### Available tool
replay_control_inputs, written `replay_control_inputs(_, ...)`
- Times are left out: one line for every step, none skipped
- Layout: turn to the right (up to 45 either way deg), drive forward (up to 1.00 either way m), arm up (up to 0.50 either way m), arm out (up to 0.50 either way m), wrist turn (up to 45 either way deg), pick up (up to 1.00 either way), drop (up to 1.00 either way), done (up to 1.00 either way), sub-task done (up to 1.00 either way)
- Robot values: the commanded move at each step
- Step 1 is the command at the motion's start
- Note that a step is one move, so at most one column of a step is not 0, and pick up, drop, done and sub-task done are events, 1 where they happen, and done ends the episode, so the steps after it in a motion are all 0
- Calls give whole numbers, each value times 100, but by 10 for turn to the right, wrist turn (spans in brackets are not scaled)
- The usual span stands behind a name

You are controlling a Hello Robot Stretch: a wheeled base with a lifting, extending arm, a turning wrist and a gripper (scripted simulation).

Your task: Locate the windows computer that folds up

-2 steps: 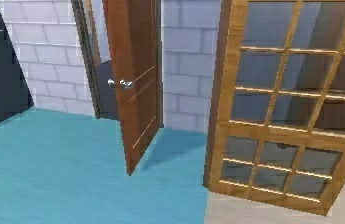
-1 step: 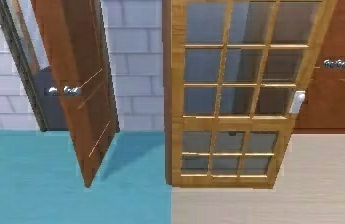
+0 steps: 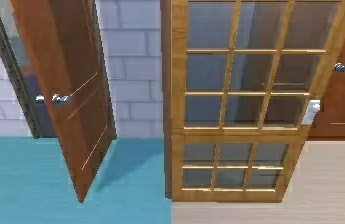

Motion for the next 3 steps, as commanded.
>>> replay_control_inputs(450, 0, 0, 0, 0, 0, 0, 0, 0)
replay_control_inputs(450, 0, 0, 0, 0, 0, 0, 0, 0)
replay_control_inputs(0, 100, 0, 0, 0, 0, 0, 0, 0)
